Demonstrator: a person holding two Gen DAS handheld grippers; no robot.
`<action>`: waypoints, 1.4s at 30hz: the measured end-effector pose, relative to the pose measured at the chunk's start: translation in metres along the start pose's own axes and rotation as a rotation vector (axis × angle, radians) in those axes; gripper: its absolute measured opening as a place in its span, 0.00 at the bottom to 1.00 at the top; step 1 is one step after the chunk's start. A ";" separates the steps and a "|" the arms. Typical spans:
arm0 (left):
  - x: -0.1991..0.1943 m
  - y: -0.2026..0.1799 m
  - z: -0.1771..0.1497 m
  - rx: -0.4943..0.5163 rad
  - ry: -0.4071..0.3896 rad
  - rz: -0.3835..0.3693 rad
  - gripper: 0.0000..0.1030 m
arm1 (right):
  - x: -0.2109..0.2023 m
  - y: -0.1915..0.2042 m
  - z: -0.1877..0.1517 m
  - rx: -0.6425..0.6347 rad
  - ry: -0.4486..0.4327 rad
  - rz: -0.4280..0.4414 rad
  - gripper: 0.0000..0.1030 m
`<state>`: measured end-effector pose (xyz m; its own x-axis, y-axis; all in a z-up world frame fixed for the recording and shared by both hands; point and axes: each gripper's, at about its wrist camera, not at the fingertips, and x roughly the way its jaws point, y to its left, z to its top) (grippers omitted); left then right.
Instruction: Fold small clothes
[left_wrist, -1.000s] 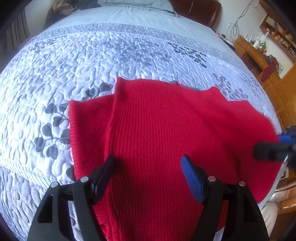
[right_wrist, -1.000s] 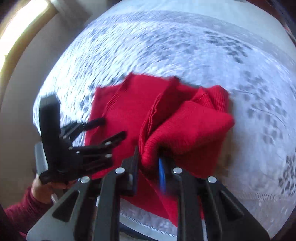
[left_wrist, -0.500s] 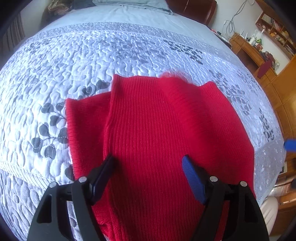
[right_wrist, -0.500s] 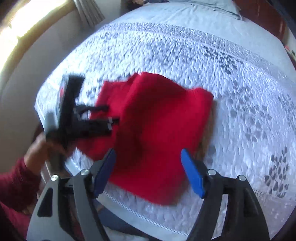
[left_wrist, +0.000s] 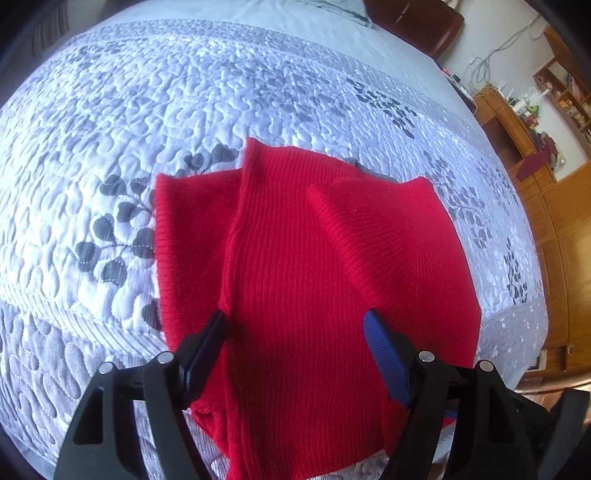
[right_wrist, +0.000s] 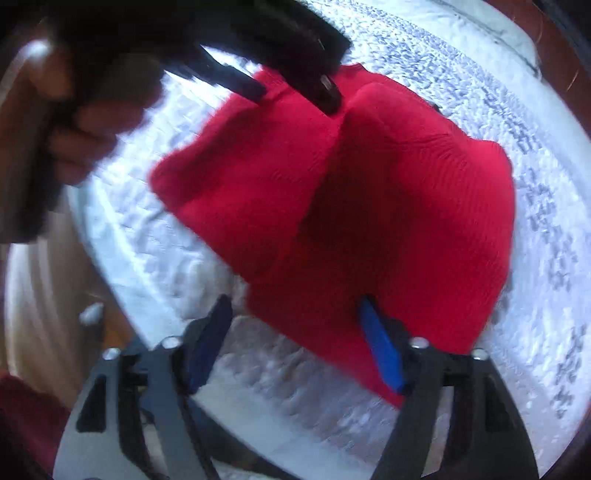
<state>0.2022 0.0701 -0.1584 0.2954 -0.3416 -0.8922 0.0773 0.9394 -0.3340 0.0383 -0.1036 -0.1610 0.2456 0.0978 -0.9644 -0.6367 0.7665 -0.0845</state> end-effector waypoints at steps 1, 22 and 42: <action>-0.002 0.001 0.000 -0.010 0.001 -0.003 0.74 | 0.003 -0.002 0.000 0.002 0.005 -0.003 0.46; 0.048 -0.045 0.026 -0.233 0.236 -0.349 0.73 | -0.080 -0.108 -0.014 0.367 -0.202 0.391 0.11; 0.069 -0.046 0.075 -0.200 0.186 -0.292 0.15 | -0.090 -0.104 -0.025 0.372 -0.219 0.392 0.11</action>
<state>0.2908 0.0050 -0.1818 0.1096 -0.6100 -0.7848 -0.0602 0.7840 -0.6178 0.0645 -0.2078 -0.0718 0.2141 0.5174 -0.8285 -0.4204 0.8144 0.4000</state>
